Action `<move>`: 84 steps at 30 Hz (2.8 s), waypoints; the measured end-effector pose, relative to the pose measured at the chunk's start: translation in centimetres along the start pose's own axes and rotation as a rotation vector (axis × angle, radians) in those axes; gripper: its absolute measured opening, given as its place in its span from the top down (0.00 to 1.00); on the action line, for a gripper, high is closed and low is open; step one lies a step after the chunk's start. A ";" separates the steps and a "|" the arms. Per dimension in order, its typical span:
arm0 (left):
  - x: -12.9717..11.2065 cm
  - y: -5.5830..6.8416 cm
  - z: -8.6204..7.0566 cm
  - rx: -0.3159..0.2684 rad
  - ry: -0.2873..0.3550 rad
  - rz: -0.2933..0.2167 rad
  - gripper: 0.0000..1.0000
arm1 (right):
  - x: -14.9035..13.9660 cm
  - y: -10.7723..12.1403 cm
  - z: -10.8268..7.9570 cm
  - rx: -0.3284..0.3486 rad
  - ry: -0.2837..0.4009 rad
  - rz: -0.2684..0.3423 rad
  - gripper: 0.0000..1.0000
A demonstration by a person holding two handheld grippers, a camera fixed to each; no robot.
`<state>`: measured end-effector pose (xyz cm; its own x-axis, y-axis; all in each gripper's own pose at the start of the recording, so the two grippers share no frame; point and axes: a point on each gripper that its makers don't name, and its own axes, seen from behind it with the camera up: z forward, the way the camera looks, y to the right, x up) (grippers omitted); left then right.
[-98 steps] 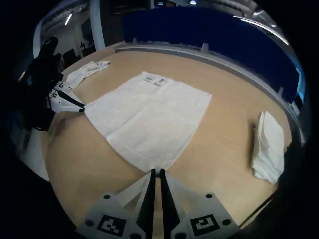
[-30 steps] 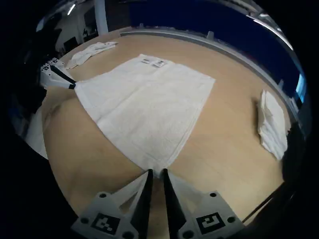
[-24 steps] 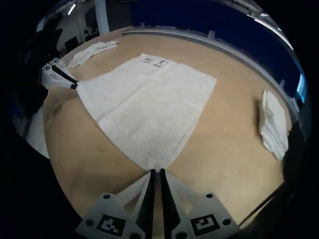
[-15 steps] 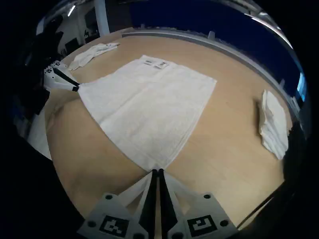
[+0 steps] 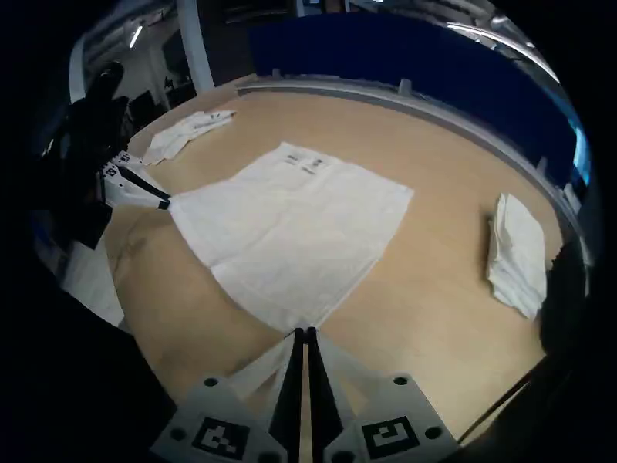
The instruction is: Fold towel
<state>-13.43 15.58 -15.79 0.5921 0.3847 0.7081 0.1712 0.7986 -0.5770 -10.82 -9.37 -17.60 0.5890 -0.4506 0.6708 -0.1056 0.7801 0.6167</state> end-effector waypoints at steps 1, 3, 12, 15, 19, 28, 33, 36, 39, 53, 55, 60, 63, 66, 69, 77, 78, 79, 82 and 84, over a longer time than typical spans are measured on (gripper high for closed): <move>0.0 0.0 -0.2 -0.002 0.000 -0.003 0.92 | 0.3 -0.1 -0.3 0.002 0.004 0.001 0.96; 0.0 0.2 -0.6 -0.006 -0.001 -0.011 0.92 | 0.7 -0.3 -0.9 0.006 0.010 0.004 0.96; -0.5 1.1 -1.7 -0.023 -0.006 -0.046 0.92 | 1.0 -1.1 -2.4 0.021 0.011 0.014 0.96; -0.7 1.3 -2.0 -0.026 -0.009 -0.053 0.92 | 0.9 -1.2 -2.6 0.023 0.008 0.014 0.96; -1.0 1.4 -2.3 -0.027 -0.012 -0.059 0.92 | 0.9 -1.4 -3.0 0.025 0.006 0.015 0.96; -0.9 1.6 -2.7 -0.037 -0.010 -0.097 0.92 | 1.7 -1.3 -3.0 0.022 0.017 0.015 0.96; 0.5 1.6 -3.4 -0.045 0.002 -0.127 0.92 | 3.5 -1.0 -3.3 0.021 0.043 0.016 0.96; 1.6 1.4 -4.0 -0.047 0.008 -0.151 0.92 | 4.7 -0.7 -3.5 0.019 0.060 0.016 0.96; 2.5 1.0 -4.4 -0.046 0.012 -0.181 0.92 | 5.8 -0.2 -3.8 0.014 0.076 0.022 0.96; 7.1 -1.9 -4.6 -0.040 0.015 -0.311 0.92 | 9.5 3.2 -3.3 -0.010 0.100 0.041 0.96; 7.7 -2.4 -4.2 -0.037 0.012 -0.327 0.92 | 10.1 3.9 -2.7 -0.015 0.101 0.047 0.96; 9.0 -3.9 -2.4 -0.029 0.002 -0.361 0.92 | 11.2 5.8 -0.7 -0.023 0.100 0.065 0.96; 9.6 -5.0 -0.9 -0.019 -0.002 -0.368 0.92 | 11.7 6.9 0.9 -0.029 0.095 0.078 0.96; 9.8 -6.0 0.8 -0.008 -0.018 -0.362 0.92 | 11.8 7.8 2.4 -0.031 0.086 0.095 0.96; 9.7 -6.9 2.7 0.004 -0.040 -0.350 0.92 | 11.7 8.5 3.8 -0.034 0.072 0.115 0.96; 9.3 -8.3 6.5 0.001 -0.102 -0.378 0.92 | 10.8 10.2 6.9 -0.040 0.029 0.178 0.96; 9.3 -8.5 6.8 0.001 -0.105 -0.381 0.92 | 10.7 10.3 7.2 -0.041 0.025 0.184 0.96; 9.4 -8.6 7.0 0.000 -0.107 -0.383 0.92 | 10.6 10.4 7.5 -0.042 0.021 0.188 0.96; 9.5 -9.1 7.7 0.002 -0.109 -0.382 0.92 | 10.3 10.8 8.1 -0.046 0.016 0.200 0.96; 9.7 -9.5 8.1 0.007 -0.108 -0.378 0.92 | 10.4 11.0 8.5 -0.049 0.017 0.207 0.97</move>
<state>-15.73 15.45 -0.15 0.4016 0.1092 0.9093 0.3560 0.8962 -0.2649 -12.65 -9.15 -0.37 0.5721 -0.2720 0.7738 -0.1864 0.8756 0.4456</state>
